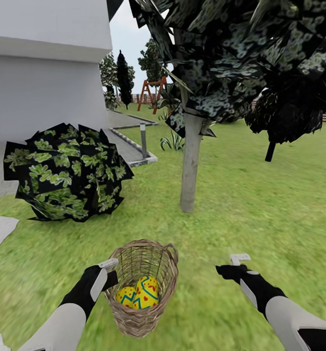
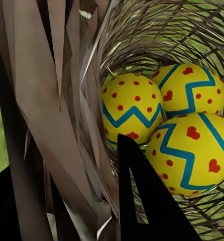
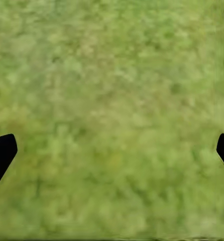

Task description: Take the three Easter eggs out of the wicker basket on the lawn in the garden, then place them on the lawn next to a single tree (choose any tree) so that all three eggs are next to the same tree and none are left in the basket.

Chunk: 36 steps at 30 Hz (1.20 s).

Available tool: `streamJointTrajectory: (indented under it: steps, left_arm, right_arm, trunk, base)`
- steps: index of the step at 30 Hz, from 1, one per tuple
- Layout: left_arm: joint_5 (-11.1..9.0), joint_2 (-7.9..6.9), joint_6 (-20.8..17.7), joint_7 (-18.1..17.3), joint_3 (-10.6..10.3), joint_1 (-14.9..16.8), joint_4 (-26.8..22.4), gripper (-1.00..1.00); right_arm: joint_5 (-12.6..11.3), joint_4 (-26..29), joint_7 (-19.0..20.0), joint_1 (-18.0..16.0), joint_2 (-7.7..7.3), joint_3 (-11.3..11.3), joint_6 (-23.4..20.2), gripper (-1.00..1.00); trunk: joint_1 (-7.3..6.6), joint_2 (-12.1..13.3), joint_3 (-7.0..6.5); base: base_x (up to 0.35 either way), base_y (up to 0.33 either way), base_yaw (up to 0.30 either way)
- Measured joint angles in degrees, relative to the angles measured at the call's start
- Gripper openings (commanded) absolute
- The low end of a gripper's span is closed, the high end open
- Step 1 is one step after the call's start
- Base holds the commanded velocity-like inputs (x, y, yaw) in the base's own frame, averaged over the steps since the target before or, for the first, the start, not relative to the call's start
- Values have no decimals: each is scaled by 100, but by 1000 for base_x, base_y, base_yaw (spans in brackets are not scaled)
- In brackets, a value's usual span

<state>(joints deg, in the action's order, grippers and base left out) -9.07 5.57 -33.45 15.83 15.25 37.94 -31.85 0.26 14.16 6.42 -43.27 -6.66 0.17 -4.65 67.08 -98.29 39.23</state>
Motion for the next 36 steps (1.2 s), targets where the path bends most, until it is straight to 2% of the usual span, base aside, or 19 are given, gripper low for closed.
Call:
streamJointTrajectory:
  steps: [2,6,9,11,13,14,17,20,23,26,27,28,29,30,32,36]
  left_arm:
    - [7,0,-2,-1,0,0,-2,-100]
    - [-1,8,-1,-9,0,0,-2,-100]
    - [69,5,-17,-119,-5,-2,1,-100]
    - [-71,0,17,-296,-1,0,0,-100]
    - [16,-6,1,-318,-2,-1,0,-100]
    - [74,-3,-12,-319,-5,-2,3,-100]
    - [-7,-5,6,-326,-1,0,-2,-100]
    - [31,-9,-2,-324,-2,-1,2,-100]
    - [27,-17,-1,-324,-2,-1,3,-100]
    - [11,-17,2,-325,-2,0,4,-100]
    - [8,-18,3,-326,-8,0,3,-100]
    - [13,-18,2,-325,-10,0,4,-100]
    - [16,-18,2,-324,-10,-1,6,-100]
    - [62,-11,-7,-322,-12,-1,0,-100]
    - [4,-18,-2,-326,-9,0,-3,-100]
    - [24,-16,-9,-325,-11,0,-2,-100]
  right_arm:
    - [8,-130,-60,58,0,0,20,100]
    - [-4,-462,-64,278,2,0,466,100]
    - [-10,-574,-71,392,2,-4,492,100]
    - [-10,-587,-72,403,-7,-20,496,100]
    - [-10,-591,-79,409,-1,-24,497,100]
    - [-10,-599,-81,410,-1,-24,497,100]
    - [12,-664,-83,410,7,-15,488,100]
    - [3,-826,-81,461,0,-15,536,100]
    - [0,-959,-84,530,-13,-22,828,100]
    - [-2,-966,-296,534,-41,-51,865,100]
    - [-2,-953,-363,540,-47,-98,866,100]
    - [1,-938,-385,542,-51,-256,861,100]
    - [4,-918,-391,542,-55,-432,859,100]
    - [14,-888,-394,543,-59,-724,856,100]
    - [21,-881,-395,541,-41,-762,874,100]
    - [22,-881,-395,541,-45,-765,882,100]
  trunk:
    - [0,0,16]
    - [0,0,24]
    - [0,0,50]
    - [0,0,68]
    - [-1,0,75]
    - [-2,0,76]
    - [-3,0,76]
    - [-4,0,76]
    - [-4,0,76]
    - [-4,-1,76]
    - [-4,-1,76]
    - [-4,0,76]
    - [-3,1,76]
    - [-4,0,76]
    - [-4,0,76]
    - [-4,0,76]
  base:
    - [0,0,-12]
    - [0,0,0]
    - [0,0,0]
    - [0,0,0]
    - [96,0,0]
    - [210,0,0]
    - [304,0,0]
    - [329,0,0]
    - [331,0,0]
    - [331,0,0]
    - [331,0,0]
    - [331,0,0]
    - [331,0,0]
    - [331,0,0]
    - [331,0,0]
    - [331,0,0]
